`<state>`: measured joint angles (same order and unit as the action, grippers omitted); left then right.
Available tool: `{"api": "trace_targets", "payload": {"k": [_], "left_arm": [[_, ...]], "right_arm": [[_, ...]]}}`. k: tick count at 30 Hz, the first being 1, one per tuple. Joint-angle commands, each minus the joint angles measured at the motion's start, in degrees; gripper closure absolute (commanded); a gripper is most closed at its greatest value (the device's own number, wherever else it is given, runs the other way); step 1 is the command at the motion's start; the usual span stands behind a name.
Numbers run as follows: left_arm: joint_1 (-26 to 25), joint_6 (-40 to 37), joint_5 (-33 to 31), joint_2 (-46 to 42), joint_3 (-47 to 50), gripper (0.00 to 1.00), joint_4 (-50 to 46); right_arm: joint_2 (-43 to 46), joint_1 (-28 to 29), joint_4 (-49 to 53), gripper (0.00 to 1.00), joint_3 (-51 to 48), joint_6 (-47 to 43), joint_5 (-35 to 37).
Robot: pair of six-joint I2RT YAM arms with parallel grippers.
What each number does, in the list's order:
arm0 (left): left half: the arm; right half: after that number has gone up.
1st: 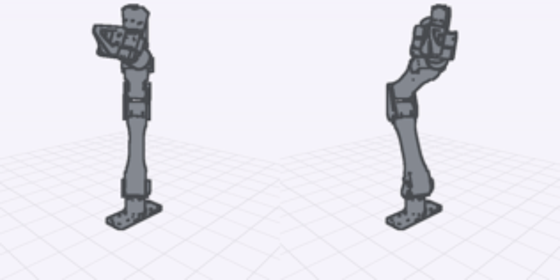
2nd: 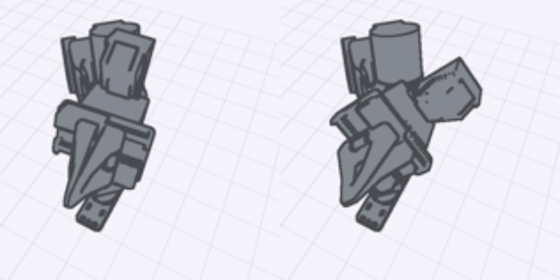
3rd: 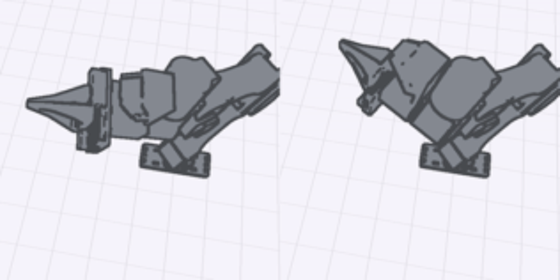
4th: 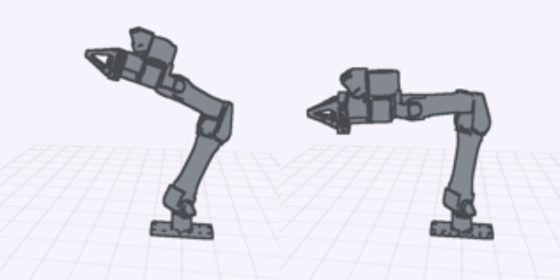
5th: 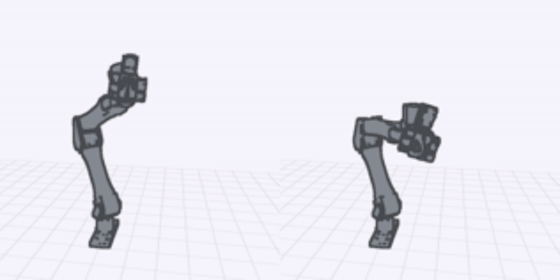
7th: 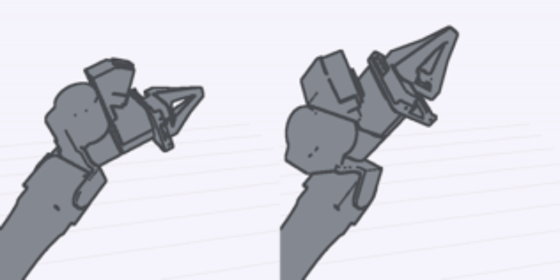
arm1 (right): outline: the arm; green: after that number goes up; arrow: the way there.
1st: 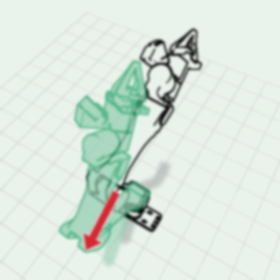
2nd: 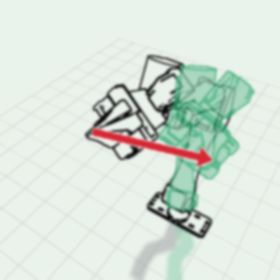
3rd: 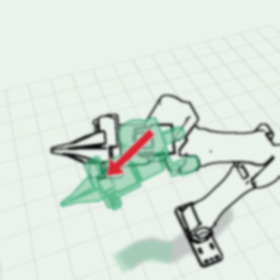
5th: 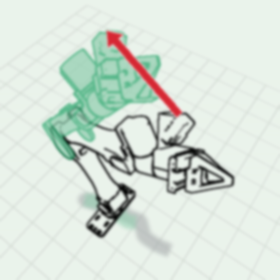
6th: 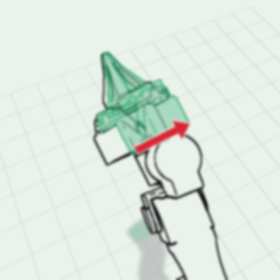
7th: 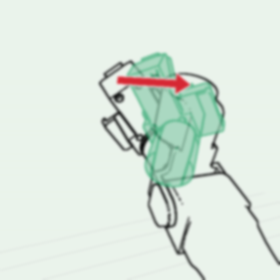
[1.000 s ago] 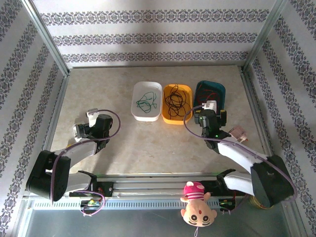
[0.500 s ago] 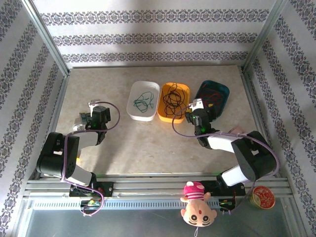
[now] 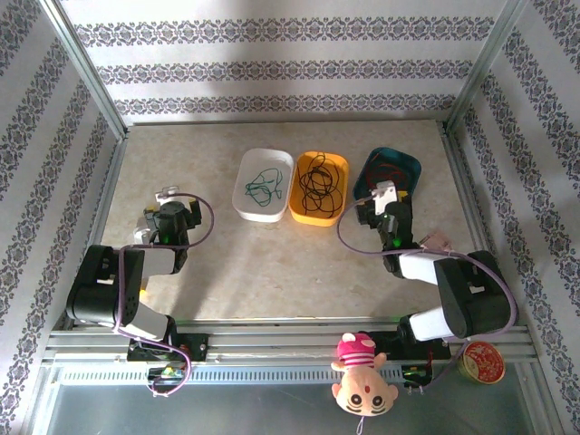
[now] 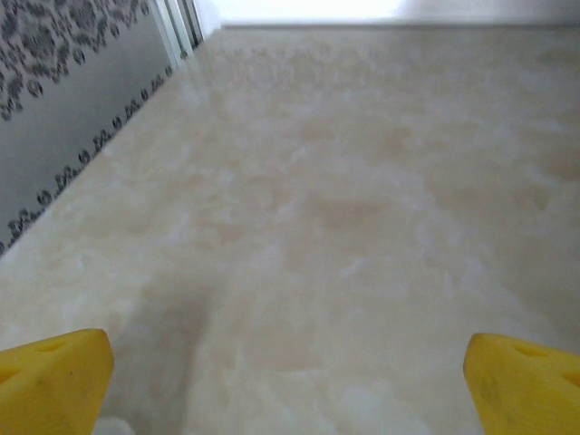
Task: Untangle the cables
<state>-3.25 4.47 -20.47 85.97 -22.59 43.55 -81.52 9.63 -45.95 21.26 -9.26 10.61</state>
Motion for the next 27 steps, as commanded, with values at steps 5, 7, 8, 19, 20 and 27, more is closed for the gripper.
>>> {"api": "trace_targets", "payload": {"k": [5,7,8,19,20,27], "left_arm": [[0.88,-2.08,6.54,0.59,2.69,0.01,11.14],[0.87,-2.64,7.33,1.17,2.97,0.01,12.56],[0.88,-2.77,8.62,1.43,2.83,0.01,12.3],[1.93,-2.28,11.24,5.0,1.69,0.01,12.66],[1.93,-2.14,11.25,4.6,1.37,0.01,11.44],[1.93,-2.38,11.24,5.18,1.66,0.01,13.12]], "right_arm": [[-7.15,-10.05,-12.25,0.02,-1.08,10.71,-15.79],[-4.84,-10.11,-6.44,0.02,0.4,10.42,-14.95],[-6.89,-10.15,-11.23,0.02,-0.37,11.14,-15.07],[-5.74,-8.4,-7.57,0.02,0.28,10.38,-9.04],[-5.67,-8.51,-7.48,0.02,0.36,10.44,-9.04],[-5.81,-9.1,-7.4,0.02,0.54,10.75,-10.38]]}}
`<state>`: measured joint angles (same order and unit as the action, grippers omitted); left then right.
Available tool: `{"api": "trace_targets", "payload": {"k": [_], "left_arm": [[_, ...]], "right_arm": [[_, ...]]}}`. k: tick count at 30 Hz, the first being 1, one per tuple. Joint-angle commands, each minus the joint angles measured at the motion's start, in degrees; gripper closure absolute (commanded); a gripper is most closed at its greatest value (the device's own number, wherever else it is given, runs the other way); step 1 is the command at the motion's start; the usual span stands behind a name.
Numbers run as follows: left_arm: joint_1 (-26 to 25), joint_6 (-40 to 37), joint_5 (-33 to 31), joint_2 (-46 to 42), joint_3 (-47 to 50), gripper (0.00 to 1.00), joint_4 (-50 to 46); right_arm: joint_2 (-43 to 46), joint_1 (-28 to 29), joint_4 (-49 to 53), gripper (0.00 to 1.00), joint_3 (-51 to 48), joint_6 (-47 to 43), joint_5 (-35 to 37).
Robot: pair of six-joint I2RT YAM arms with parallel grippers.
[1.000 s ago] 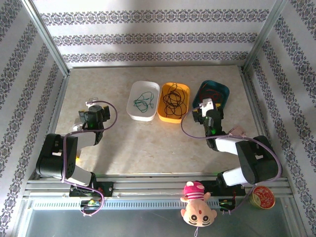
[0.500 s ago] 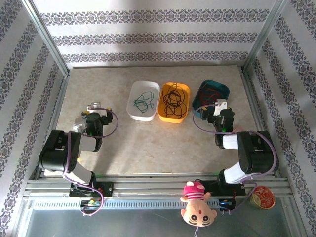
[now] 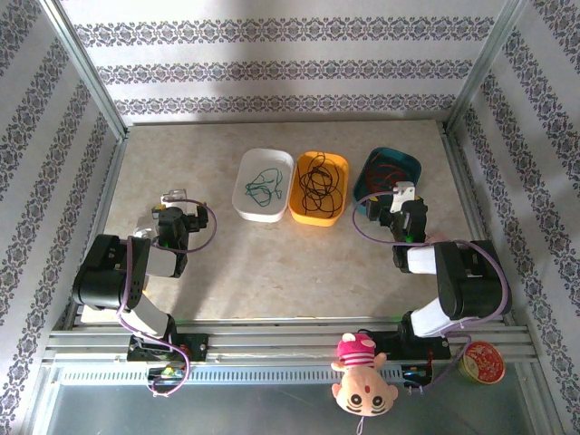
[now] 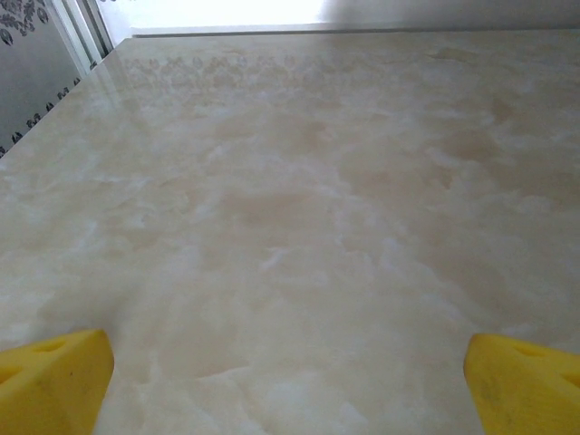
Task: Untangle the cables
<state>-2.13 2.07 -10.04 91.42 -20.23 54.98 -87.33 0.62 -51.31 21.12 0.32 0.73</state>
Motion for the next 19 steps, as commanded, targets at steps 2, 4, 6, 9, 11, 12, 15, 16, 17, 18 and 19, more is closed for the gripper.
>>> {"api": "trace_targets", "payload": {"k": [2,4,6,9,11,12,15,16,17,18,19], "left_arm": [[0.86,-0.31,0.81,0.14,-0.48,0.01,2.97],[0.82,-0.1,0.81,-0.11,-0.6,0.01,2.17],[0.81,-0.23,0.81,0.02,-0.56,0.01,2.52],[0.83,-0.22,0.81,-0.01,-0.51,0.01,2.5],[0.81,-0.22,0.81,0.0,-0.52,0.01,2.44],[0.81,-0.2,0.81,0.0,-0.6,0.01,2.41],[0.82,-0.22,0.81,0.0,-0.58,0.01,2.42],[0.81,-0.21,0.77,-0.01,-0.58,0.01,2.46],[0.82,-0.21,0.8,-0.01,-0.51,0.01,2.41],[0.81,-0.2,0.75,0.0,-0.52,0.01,2.42],[0.85,-0.19,0.8,0.02,-0.52,0.01,2.46]], "right_arm": [[0.01,-0.1,-2.04,0.02,0.67,1.21,-0.63],[0.05,-0.15,-1.95,0.02,0.67,1.1,-0.59],[0.01,-0.18,-1.95,0.02,0.67,1.09,-0.67],[0.03,-0.27,-1.86,0.02,0.67,1.15,-0.77],[-0.04,-0.61,-1.56,0.02,0.93,1.32,-1.38],[-0.11,-0.88,-1.45,0.02,1.02,1.52,-2.05],[-0.16,-1.56,-1.43,0.02,1.03,2.0,-3.89],[-0.16,-1.81,-1.51,0.02,1.02,2.0,-4.24],[-0.16,-1.77,-1.51,0.02,1.02,1.97,-4.25],[-0.17,-1.7,-1.6,0.02,0.94,1.97,-4.25],[-0.13,-1.71,-1.68,0.02,0.87,1.98,-4.33]]}}
